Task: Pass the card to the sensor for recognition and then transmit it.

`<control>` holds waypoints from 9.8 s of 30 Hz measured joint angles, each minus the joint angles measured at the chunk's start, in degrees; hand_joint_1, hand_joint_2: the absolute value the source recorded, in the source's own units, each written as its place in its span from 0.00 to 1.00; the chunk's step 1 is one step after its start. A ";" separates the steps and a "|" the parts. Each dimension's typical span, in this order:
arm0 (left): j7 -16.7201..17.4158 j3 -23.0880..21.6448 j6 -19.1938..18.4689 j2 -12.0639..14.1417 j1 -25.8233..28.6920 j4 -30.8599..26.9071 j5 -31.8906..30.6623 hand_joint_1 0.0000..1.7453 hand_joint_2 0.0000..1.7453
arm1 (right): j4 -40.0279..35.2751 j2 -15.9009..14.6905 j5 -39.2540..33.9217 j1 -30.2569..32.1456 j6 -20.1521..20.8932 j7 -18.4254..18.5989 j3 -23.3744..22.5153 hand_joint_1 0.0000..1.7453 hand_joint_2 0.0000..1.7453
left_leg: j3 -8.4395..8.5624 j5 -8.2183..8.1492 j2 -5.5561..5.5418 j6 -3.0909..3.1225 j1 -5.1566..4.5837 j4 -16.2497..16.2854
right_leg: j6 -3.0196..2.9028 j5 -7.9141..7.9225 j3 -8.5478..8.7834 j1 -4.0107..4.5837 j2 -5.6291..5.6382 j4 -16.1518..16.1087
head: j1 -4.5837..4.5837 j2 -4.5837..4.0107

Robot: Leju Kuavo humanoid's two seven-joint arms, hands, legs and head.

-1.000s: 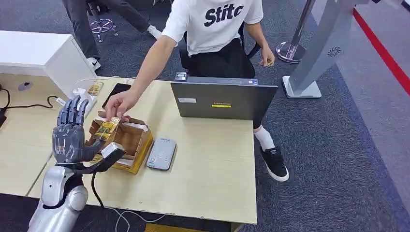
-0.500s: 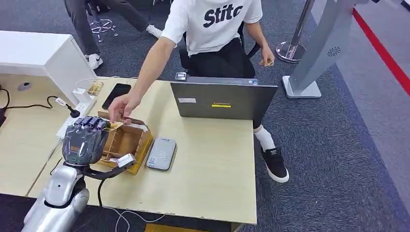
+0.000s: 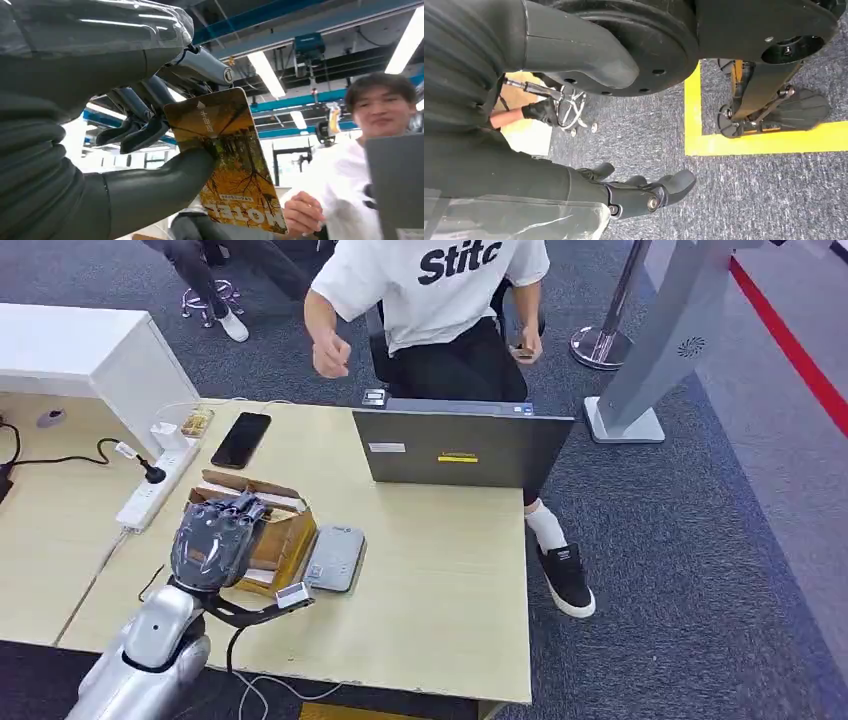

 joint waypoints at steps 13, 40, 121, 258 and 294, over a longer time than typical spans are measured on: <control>1.40 -8.01 -5.73 -2.27 -5.66 10.00 -1.07 1.00 1.00 | 0.00 -0.11 1.36 -0.03 0.15 0.33 0.44 0.00 1.00 | 0.00 0.00 -0.01 0.00 0.00 0.00 | -0.01 0.01 0.01 0.00 0.00 0.00 | 0.00 0.00; 2.29 -13.29 -6.29 -8.90 -11.81 29.38 -1.66 1.00 1.00 | 0.04 -0.33 3.30 -0.27 0.70 1.05 1.64 0.00 1.00 | 0.00 0.00 0.00 0.00 0.00 0.00 | -0.01 0.01 0.01 0.00 -0.01 0.02 | 0.00 0.00; -0.04 -0.71 1.12 -1.03 -5.01 4.40 7.44 0.00 1.00 | 0.35 -0.50 3.98 0.07 -0.02 1.09 1.31 0.00 1.00 | -0.08 0.12 0.01 -0.13 0.02 -0.01 | -0.14 0.08 -0.12 0.01 -0.01 0.20 | 0.00 0.00; 5.05 11.14 -5.05 3.08 -14.30 13.90 7.04 1.00 1.00 | 0.50 -0.17 8.02 -0.02 0.94 0.11 -1.90 0.00 1.00 | -0.12 0.20 -0.02 -0.17 0.03 -0.01 | -0.18 0.10 -0.24 0.02 -0.01 0.23 | 0.00 0.00; -28.12 21.28 6.66 -11.44 4.30 -13.36 34.26 0.00 1.00 | 0.52 0.00 7.41 0.27 -0.72 0.65 -2.69 0.00 1.00 | -0.22 0.04 0.17 -0.08 -0.14 -0.01 | -0.14 0.07 -0.33 -0.04 0.16 0.19 | 0.09 0.00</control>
